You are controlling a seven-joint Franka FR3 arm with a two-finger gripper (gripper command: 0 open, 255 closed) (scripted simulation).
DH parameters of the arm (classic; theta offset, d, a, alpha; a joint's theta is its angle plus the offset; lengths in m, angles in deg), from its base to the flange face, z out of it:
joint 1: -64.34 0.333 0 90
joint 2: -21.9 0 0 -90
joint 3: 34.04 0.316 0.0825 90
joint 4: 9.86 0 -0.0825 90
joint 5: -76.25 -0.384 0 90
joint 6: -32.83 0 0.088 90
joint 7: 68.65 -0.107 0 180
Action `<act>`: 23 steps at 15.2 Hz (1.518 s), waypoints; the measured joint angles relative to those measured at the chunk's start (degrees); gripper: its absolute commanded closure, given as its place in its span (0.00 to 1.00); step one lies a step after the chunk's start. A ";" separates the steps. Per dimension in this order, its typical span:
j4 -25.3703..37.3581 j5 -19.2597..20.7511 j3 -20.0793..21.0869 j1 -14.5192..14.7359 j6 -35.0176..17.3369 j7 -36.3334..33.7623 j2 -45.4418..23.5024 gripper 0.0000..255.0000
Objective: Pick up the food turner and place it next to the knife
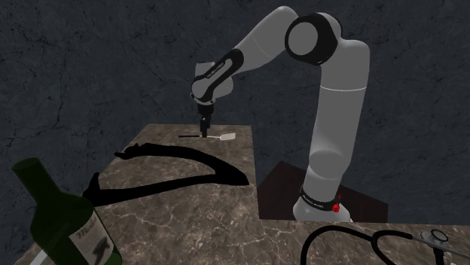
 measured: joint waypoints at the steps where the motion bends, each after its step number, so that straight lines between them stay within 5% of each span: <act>1: -0.38 -0.10 -0.03 -0.06 -0.72 0.21 -0.35 0.00; 8: -0.51 -0.27 0.02 -0.06 -1.85 0.34 -1.32 0.00; 9: -0.51 -0.27 0.02 -0.06 -1.85 0.34 -1.32 1.00; 23: 0.57 -0.01 -0.03 -0.04 0.32 0.09 -0.21 1.00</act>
